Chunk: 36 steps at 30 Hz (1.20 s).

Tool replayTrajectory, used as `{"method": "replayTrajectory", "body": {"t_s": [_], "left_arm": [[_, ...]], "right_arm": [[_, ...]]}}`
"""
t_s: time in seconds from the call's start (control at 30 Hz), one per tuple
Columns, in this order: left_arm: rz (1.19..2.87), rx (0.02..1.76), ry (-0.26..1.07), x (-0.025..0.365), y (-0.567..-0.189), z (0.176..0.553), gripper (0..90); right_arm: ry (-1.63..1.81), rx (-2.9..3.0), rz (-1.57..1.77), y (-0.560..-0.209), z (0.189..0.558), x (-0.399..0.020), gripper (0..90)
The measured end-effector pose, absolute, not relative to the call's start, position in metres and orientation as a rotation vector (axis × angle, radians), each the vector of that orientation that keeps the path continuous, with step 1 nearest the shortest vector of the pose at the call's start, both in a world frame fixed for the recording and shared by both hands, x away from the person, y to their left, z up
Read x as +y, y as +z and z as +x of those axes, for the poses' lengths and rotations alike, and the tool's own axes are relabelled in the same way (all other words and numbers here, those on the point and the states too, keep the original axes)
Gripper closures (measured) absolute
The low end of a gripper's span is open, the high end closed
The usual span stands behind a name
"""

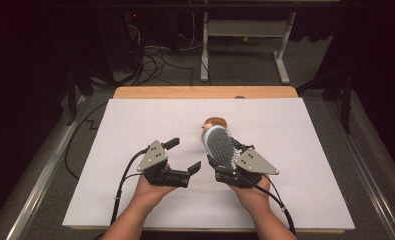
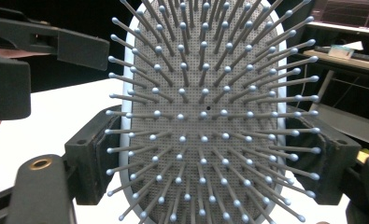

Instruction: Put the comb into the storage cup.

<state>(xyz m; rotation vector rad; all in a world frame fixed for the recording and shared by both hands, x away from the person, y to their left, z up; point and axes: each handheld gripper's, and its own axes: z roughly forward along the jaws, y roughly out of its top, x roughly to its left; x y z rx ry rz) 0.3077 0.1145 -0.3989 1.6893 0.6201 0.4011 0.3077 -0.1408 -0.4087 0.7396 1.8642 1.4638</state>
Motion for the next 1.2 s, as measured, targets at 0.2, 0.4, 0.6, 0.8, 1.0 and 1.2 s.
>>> {"method": "replayTrajectory", "body": {"t_s": [0.2,0.4,0.6,0.8,1.0,1.2], "left_arm": [[1.687,0.611,0.390,0.112,-0.395,0.306,0.9],[1.683,0.612,0.386,0.110,-0.393,0.306,1.0],[1.673,0.613,0.376,0.109,-0.388,0.305,0.9],[1.659,0.613,0.379,0.109,-0.381,0.303,0.7],[1.671,0.619,0.386,0.106,-0.380,0.305,0.7],[1.676,0.618,0.378,0.104,-0.381,0.306,0.6]], "right_arm": [[1.462,1.871,0.723,-0.410,0.306,-0.137,20.4],[1.463,1.872,0.704,-0.411,0.305,-0.131,20.4],[1.472,1.881,0.701,-0.412,0.303,-0.128,20.4],[1.472,1.887,0.686,-0.412,0.302,-0.125,20.4],[1.478,1.894,0.687,-0.413,0.301,-0.122,20.3],[1.477,1.906,0.678,-0.415,0.300,-0.116,20.4]]}}
